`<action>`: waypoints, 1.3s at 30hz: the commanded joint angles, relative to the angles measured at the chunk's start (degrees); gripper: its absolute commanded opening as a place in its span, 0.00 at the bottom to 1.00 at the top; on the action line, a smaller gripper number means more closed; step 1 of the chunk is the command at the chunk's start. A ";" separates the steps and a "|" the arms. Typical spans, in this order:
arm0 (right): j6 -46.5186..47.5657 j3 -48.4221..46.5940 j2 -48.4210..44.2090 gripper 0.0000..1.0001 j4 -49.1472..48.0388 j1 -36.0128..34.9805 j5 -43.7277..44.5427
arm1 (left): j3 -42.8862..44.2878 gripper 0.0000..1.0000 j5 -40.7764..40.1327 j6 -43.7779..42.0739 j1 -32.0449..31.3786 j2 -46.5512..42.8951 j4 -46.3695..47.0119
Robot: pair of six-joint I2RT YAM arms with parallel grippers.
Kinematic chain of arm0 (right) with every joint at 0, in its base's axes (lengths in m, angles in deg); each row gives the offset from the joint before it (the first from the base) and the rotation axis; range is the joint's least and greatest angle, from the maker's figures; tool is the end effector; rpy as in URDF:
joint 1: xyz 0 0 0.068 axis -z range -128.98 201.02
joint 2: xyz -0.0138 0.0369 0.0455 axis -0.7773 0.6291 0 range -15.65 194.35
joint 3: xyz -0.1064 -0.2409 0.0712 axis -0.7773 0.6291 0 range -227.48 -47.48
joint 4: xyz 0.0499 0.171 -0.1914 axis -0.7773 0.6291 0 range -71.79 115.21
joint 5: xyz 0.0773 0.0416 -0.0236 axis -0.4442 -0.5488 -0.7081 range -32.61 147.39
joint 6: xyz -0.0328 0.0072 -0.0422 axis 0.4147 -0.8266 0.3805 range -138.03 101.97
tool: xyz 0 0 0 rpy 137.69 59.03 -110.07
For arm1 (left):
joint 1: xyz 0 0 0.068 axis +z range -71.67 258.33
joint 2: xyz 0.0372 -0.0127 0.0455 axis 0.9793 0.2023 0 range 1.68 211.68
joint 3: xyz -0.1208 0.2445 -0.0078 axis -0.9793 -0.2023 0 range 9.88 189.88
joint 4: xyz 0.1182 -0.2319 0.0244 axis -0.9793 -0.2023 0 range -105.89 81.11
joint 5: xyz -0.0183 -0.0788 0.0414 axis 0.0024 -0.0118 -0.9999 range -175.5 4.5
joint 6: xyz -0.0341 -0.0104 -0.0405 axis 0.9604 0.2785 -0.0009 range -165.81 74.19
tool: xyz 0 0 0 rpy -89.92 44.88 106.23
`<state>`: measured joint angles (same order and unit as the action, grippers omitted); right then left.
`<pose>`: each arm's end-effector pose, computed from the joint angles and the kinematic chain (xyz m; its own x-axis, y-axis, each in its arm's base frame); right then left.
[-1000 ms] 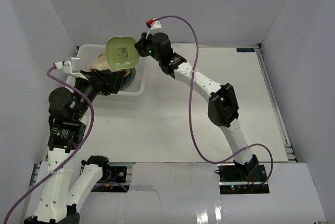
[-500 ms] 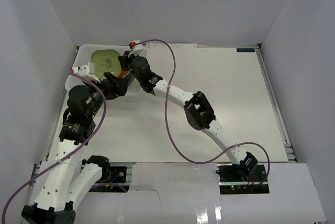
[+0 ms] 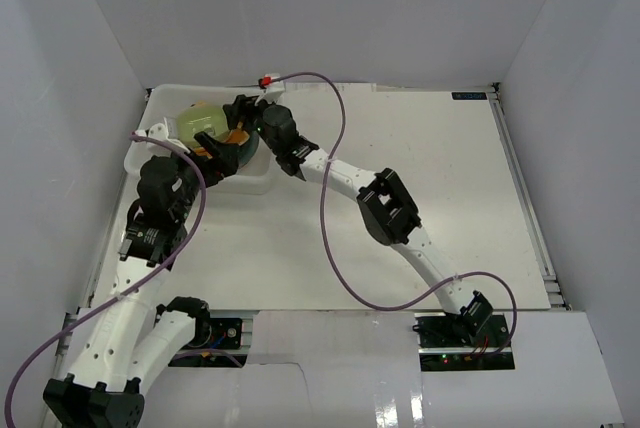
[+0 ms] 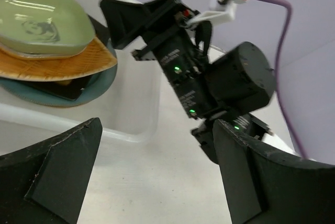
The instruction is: Place the plates into the plastic bin on the countertop
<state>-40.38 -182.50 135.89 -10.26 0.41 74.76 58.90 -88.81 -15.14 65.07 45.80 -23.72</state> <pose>0.3952 0.4644 0.2496 -0.0885 0.4642 -0.8813 -0.5607 0.7081 0.4292 0.1730 -0.0386 0.3590 -0.2329 -0.4683 -0.8523 0.0637 0.8672 -0.4939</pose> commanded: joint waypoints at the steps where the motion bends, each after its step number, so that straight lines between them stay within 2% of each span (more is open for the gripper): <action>1: 1.52 11.11 -12.48 0.78 -3.78 -0.01 -2.86 | -1.29 0.98 -6.61 3.41 -0.19 -1.31 -1.69; 3: 1.61 19.23 -20.71 0.78 -5.01 0.07 -5.23 | -2.25 0.98 -9.42 5.00 -0.10 -1.75 -3.36; 4: 1.35 27.36 -23.37 0.78 -7.02 0.16 -6.02 | -3.13 0.98 -10.48 5.96 -0.10 -1.84 -4.23; 7: 1.08 38.13 -33.57 0.78 -8.88 0.07 -9.45 | -4.45 0.94 -14.61 11.32 0.16 -1.58 -10.37; 9: 1.08 46.23 -40.41 0.77 -8.62 0.25 -11.65 | -5.77 0.91 -17.41 18.51 0.34 -3.07 -16.44; 10: 1.25 48.69 -42.45 0.77 -8.53 0.25 -12.17 | -6.47 0.84 -21.96 21.94 0.34 -4.12 -18.55; 12: 1.17 55.55 -48.24 0.77 -8.10 0.42 -13.32 | -8.93 0.77 -30.12 30.79 0.60 -7.36 -25.23; 15: 1.17 62.41 -53.97 0.76 -6.87 0.86 -14.90 | -12.09 0.83 -35.00 36.79 0.86 -7.13 -29.37; 16: 0.91 63.64 -55.12 0.76 -6.43 1.47 -16.73 | -12.54 0.92 -35.88 38.39 1.12 -6.16 -31.47; 17: 0.73 64.79 -56.96 0.76 -5.90 2.00 -18.32 | -13.41 0.96 -35.89 40.75 1.39 -4.84 -32.71; 21: -0.41 70.14 -61.45 0.75 -0.81 4.29 -21.75 | -17.54 0.98 -36.50 48.06 4.98 0.08 -34.83; 24: -0.59 72.87 -64.26 0.74 0.95 6.40 -24.04 | -20.71 0.98 -31.77 44.75 15.42 -0.26 -30.19; 25: -0.42 73.23 -64.97 0.74 1.83 7.27 -25.26 | -21.15 0.98 -30.10 41.95 20.93 -0.87 -27.99; 30: 0.11 75.87 -66.03 0.73 4.56 9.12 -27.82 | -21.67 0.98 -27.72 32.36 34.06 0.96 -22.80; 31: 0.11 76.48 -66.03 0.73 4.91 9.30 -28.43 | -22.12 0.98 -26.41 31.30 38.70 1.75 -20.53; 34: 0.29 77.19 -65.85 0.73 5.79 9.56 -29.75 | -24.40 0.98 -17.27 26.37 46.88 6.58 -13.84; 36: 0.55 77.45 -65.85 0.73 6.40 9.65 -29.93 | -24.93 0.98 -13.15 25.05 48.67 11.50 -11.29; 39: 0.81 77.80 -66.20 0.73 6.67 9.56 -29.67 | -24.06 0.97 -11.02 23.47 50.08 16.85 -8.29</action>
<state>-40.34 -105.08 71.76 -3.68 9.81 46.43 34.81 -106.69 11.94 113.92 59.64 -37.73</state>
